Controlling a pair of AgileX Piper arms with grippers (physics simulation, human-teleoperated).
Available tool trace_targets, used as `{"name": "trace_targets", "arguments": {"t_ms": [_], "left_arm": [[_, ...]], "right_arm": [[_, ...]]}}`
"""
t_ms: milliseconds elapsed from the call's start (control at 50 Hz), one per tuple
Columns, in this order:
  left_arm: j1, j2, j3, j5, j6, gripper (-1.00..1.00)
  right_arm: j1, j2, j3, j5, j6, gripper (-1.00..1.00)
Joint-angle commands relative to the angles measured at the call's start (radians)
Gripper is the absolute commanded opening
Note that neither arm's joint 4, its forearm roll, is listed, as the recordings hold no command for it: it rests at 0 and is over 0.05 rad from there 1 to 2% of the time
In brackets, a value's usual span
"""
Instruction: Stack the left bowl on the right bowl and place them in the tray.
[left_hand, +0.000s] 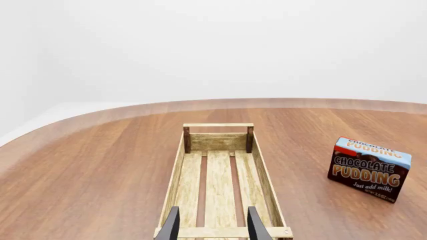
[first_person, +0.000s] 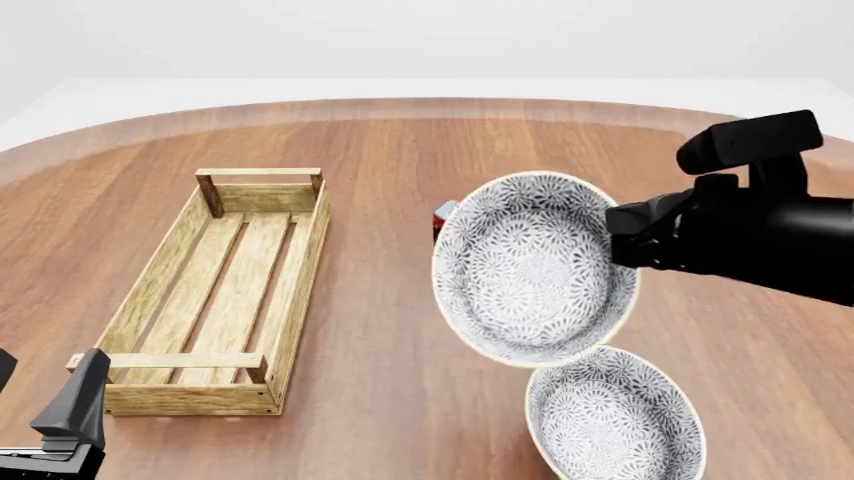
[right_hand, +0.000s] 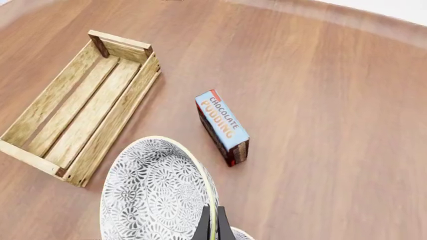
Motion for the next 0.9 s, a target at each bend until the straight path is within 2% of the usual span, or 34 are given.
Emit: {"name": "trace_targets", "arguments": {"t_ms": [20, 420, 640, 900], "left_arm": [[0.0, 0.0, 0.0, 0.0, 0.0, 1.0], [0.0, 0.0, 0.0, 0.0, 0.0, 1.0], [0.0, 0.0, 0.0, 0.0, 0.0, 1.0], [0.0, 0.0, 0.0, 0.0, 0.0, 1.0]], "right_arm": [[-0.054, -0.108, 0.073, 0.018, 0.031, -1.0], [-0.111, -0.292, 0.283, -0.018, 0.13, -1.0], [-0.147, -0.36, 0.344, -0.018, 0.155, -1.0], [-0.167, -0.489, 0.451, -0.024, 0.227, -1.0]]}}
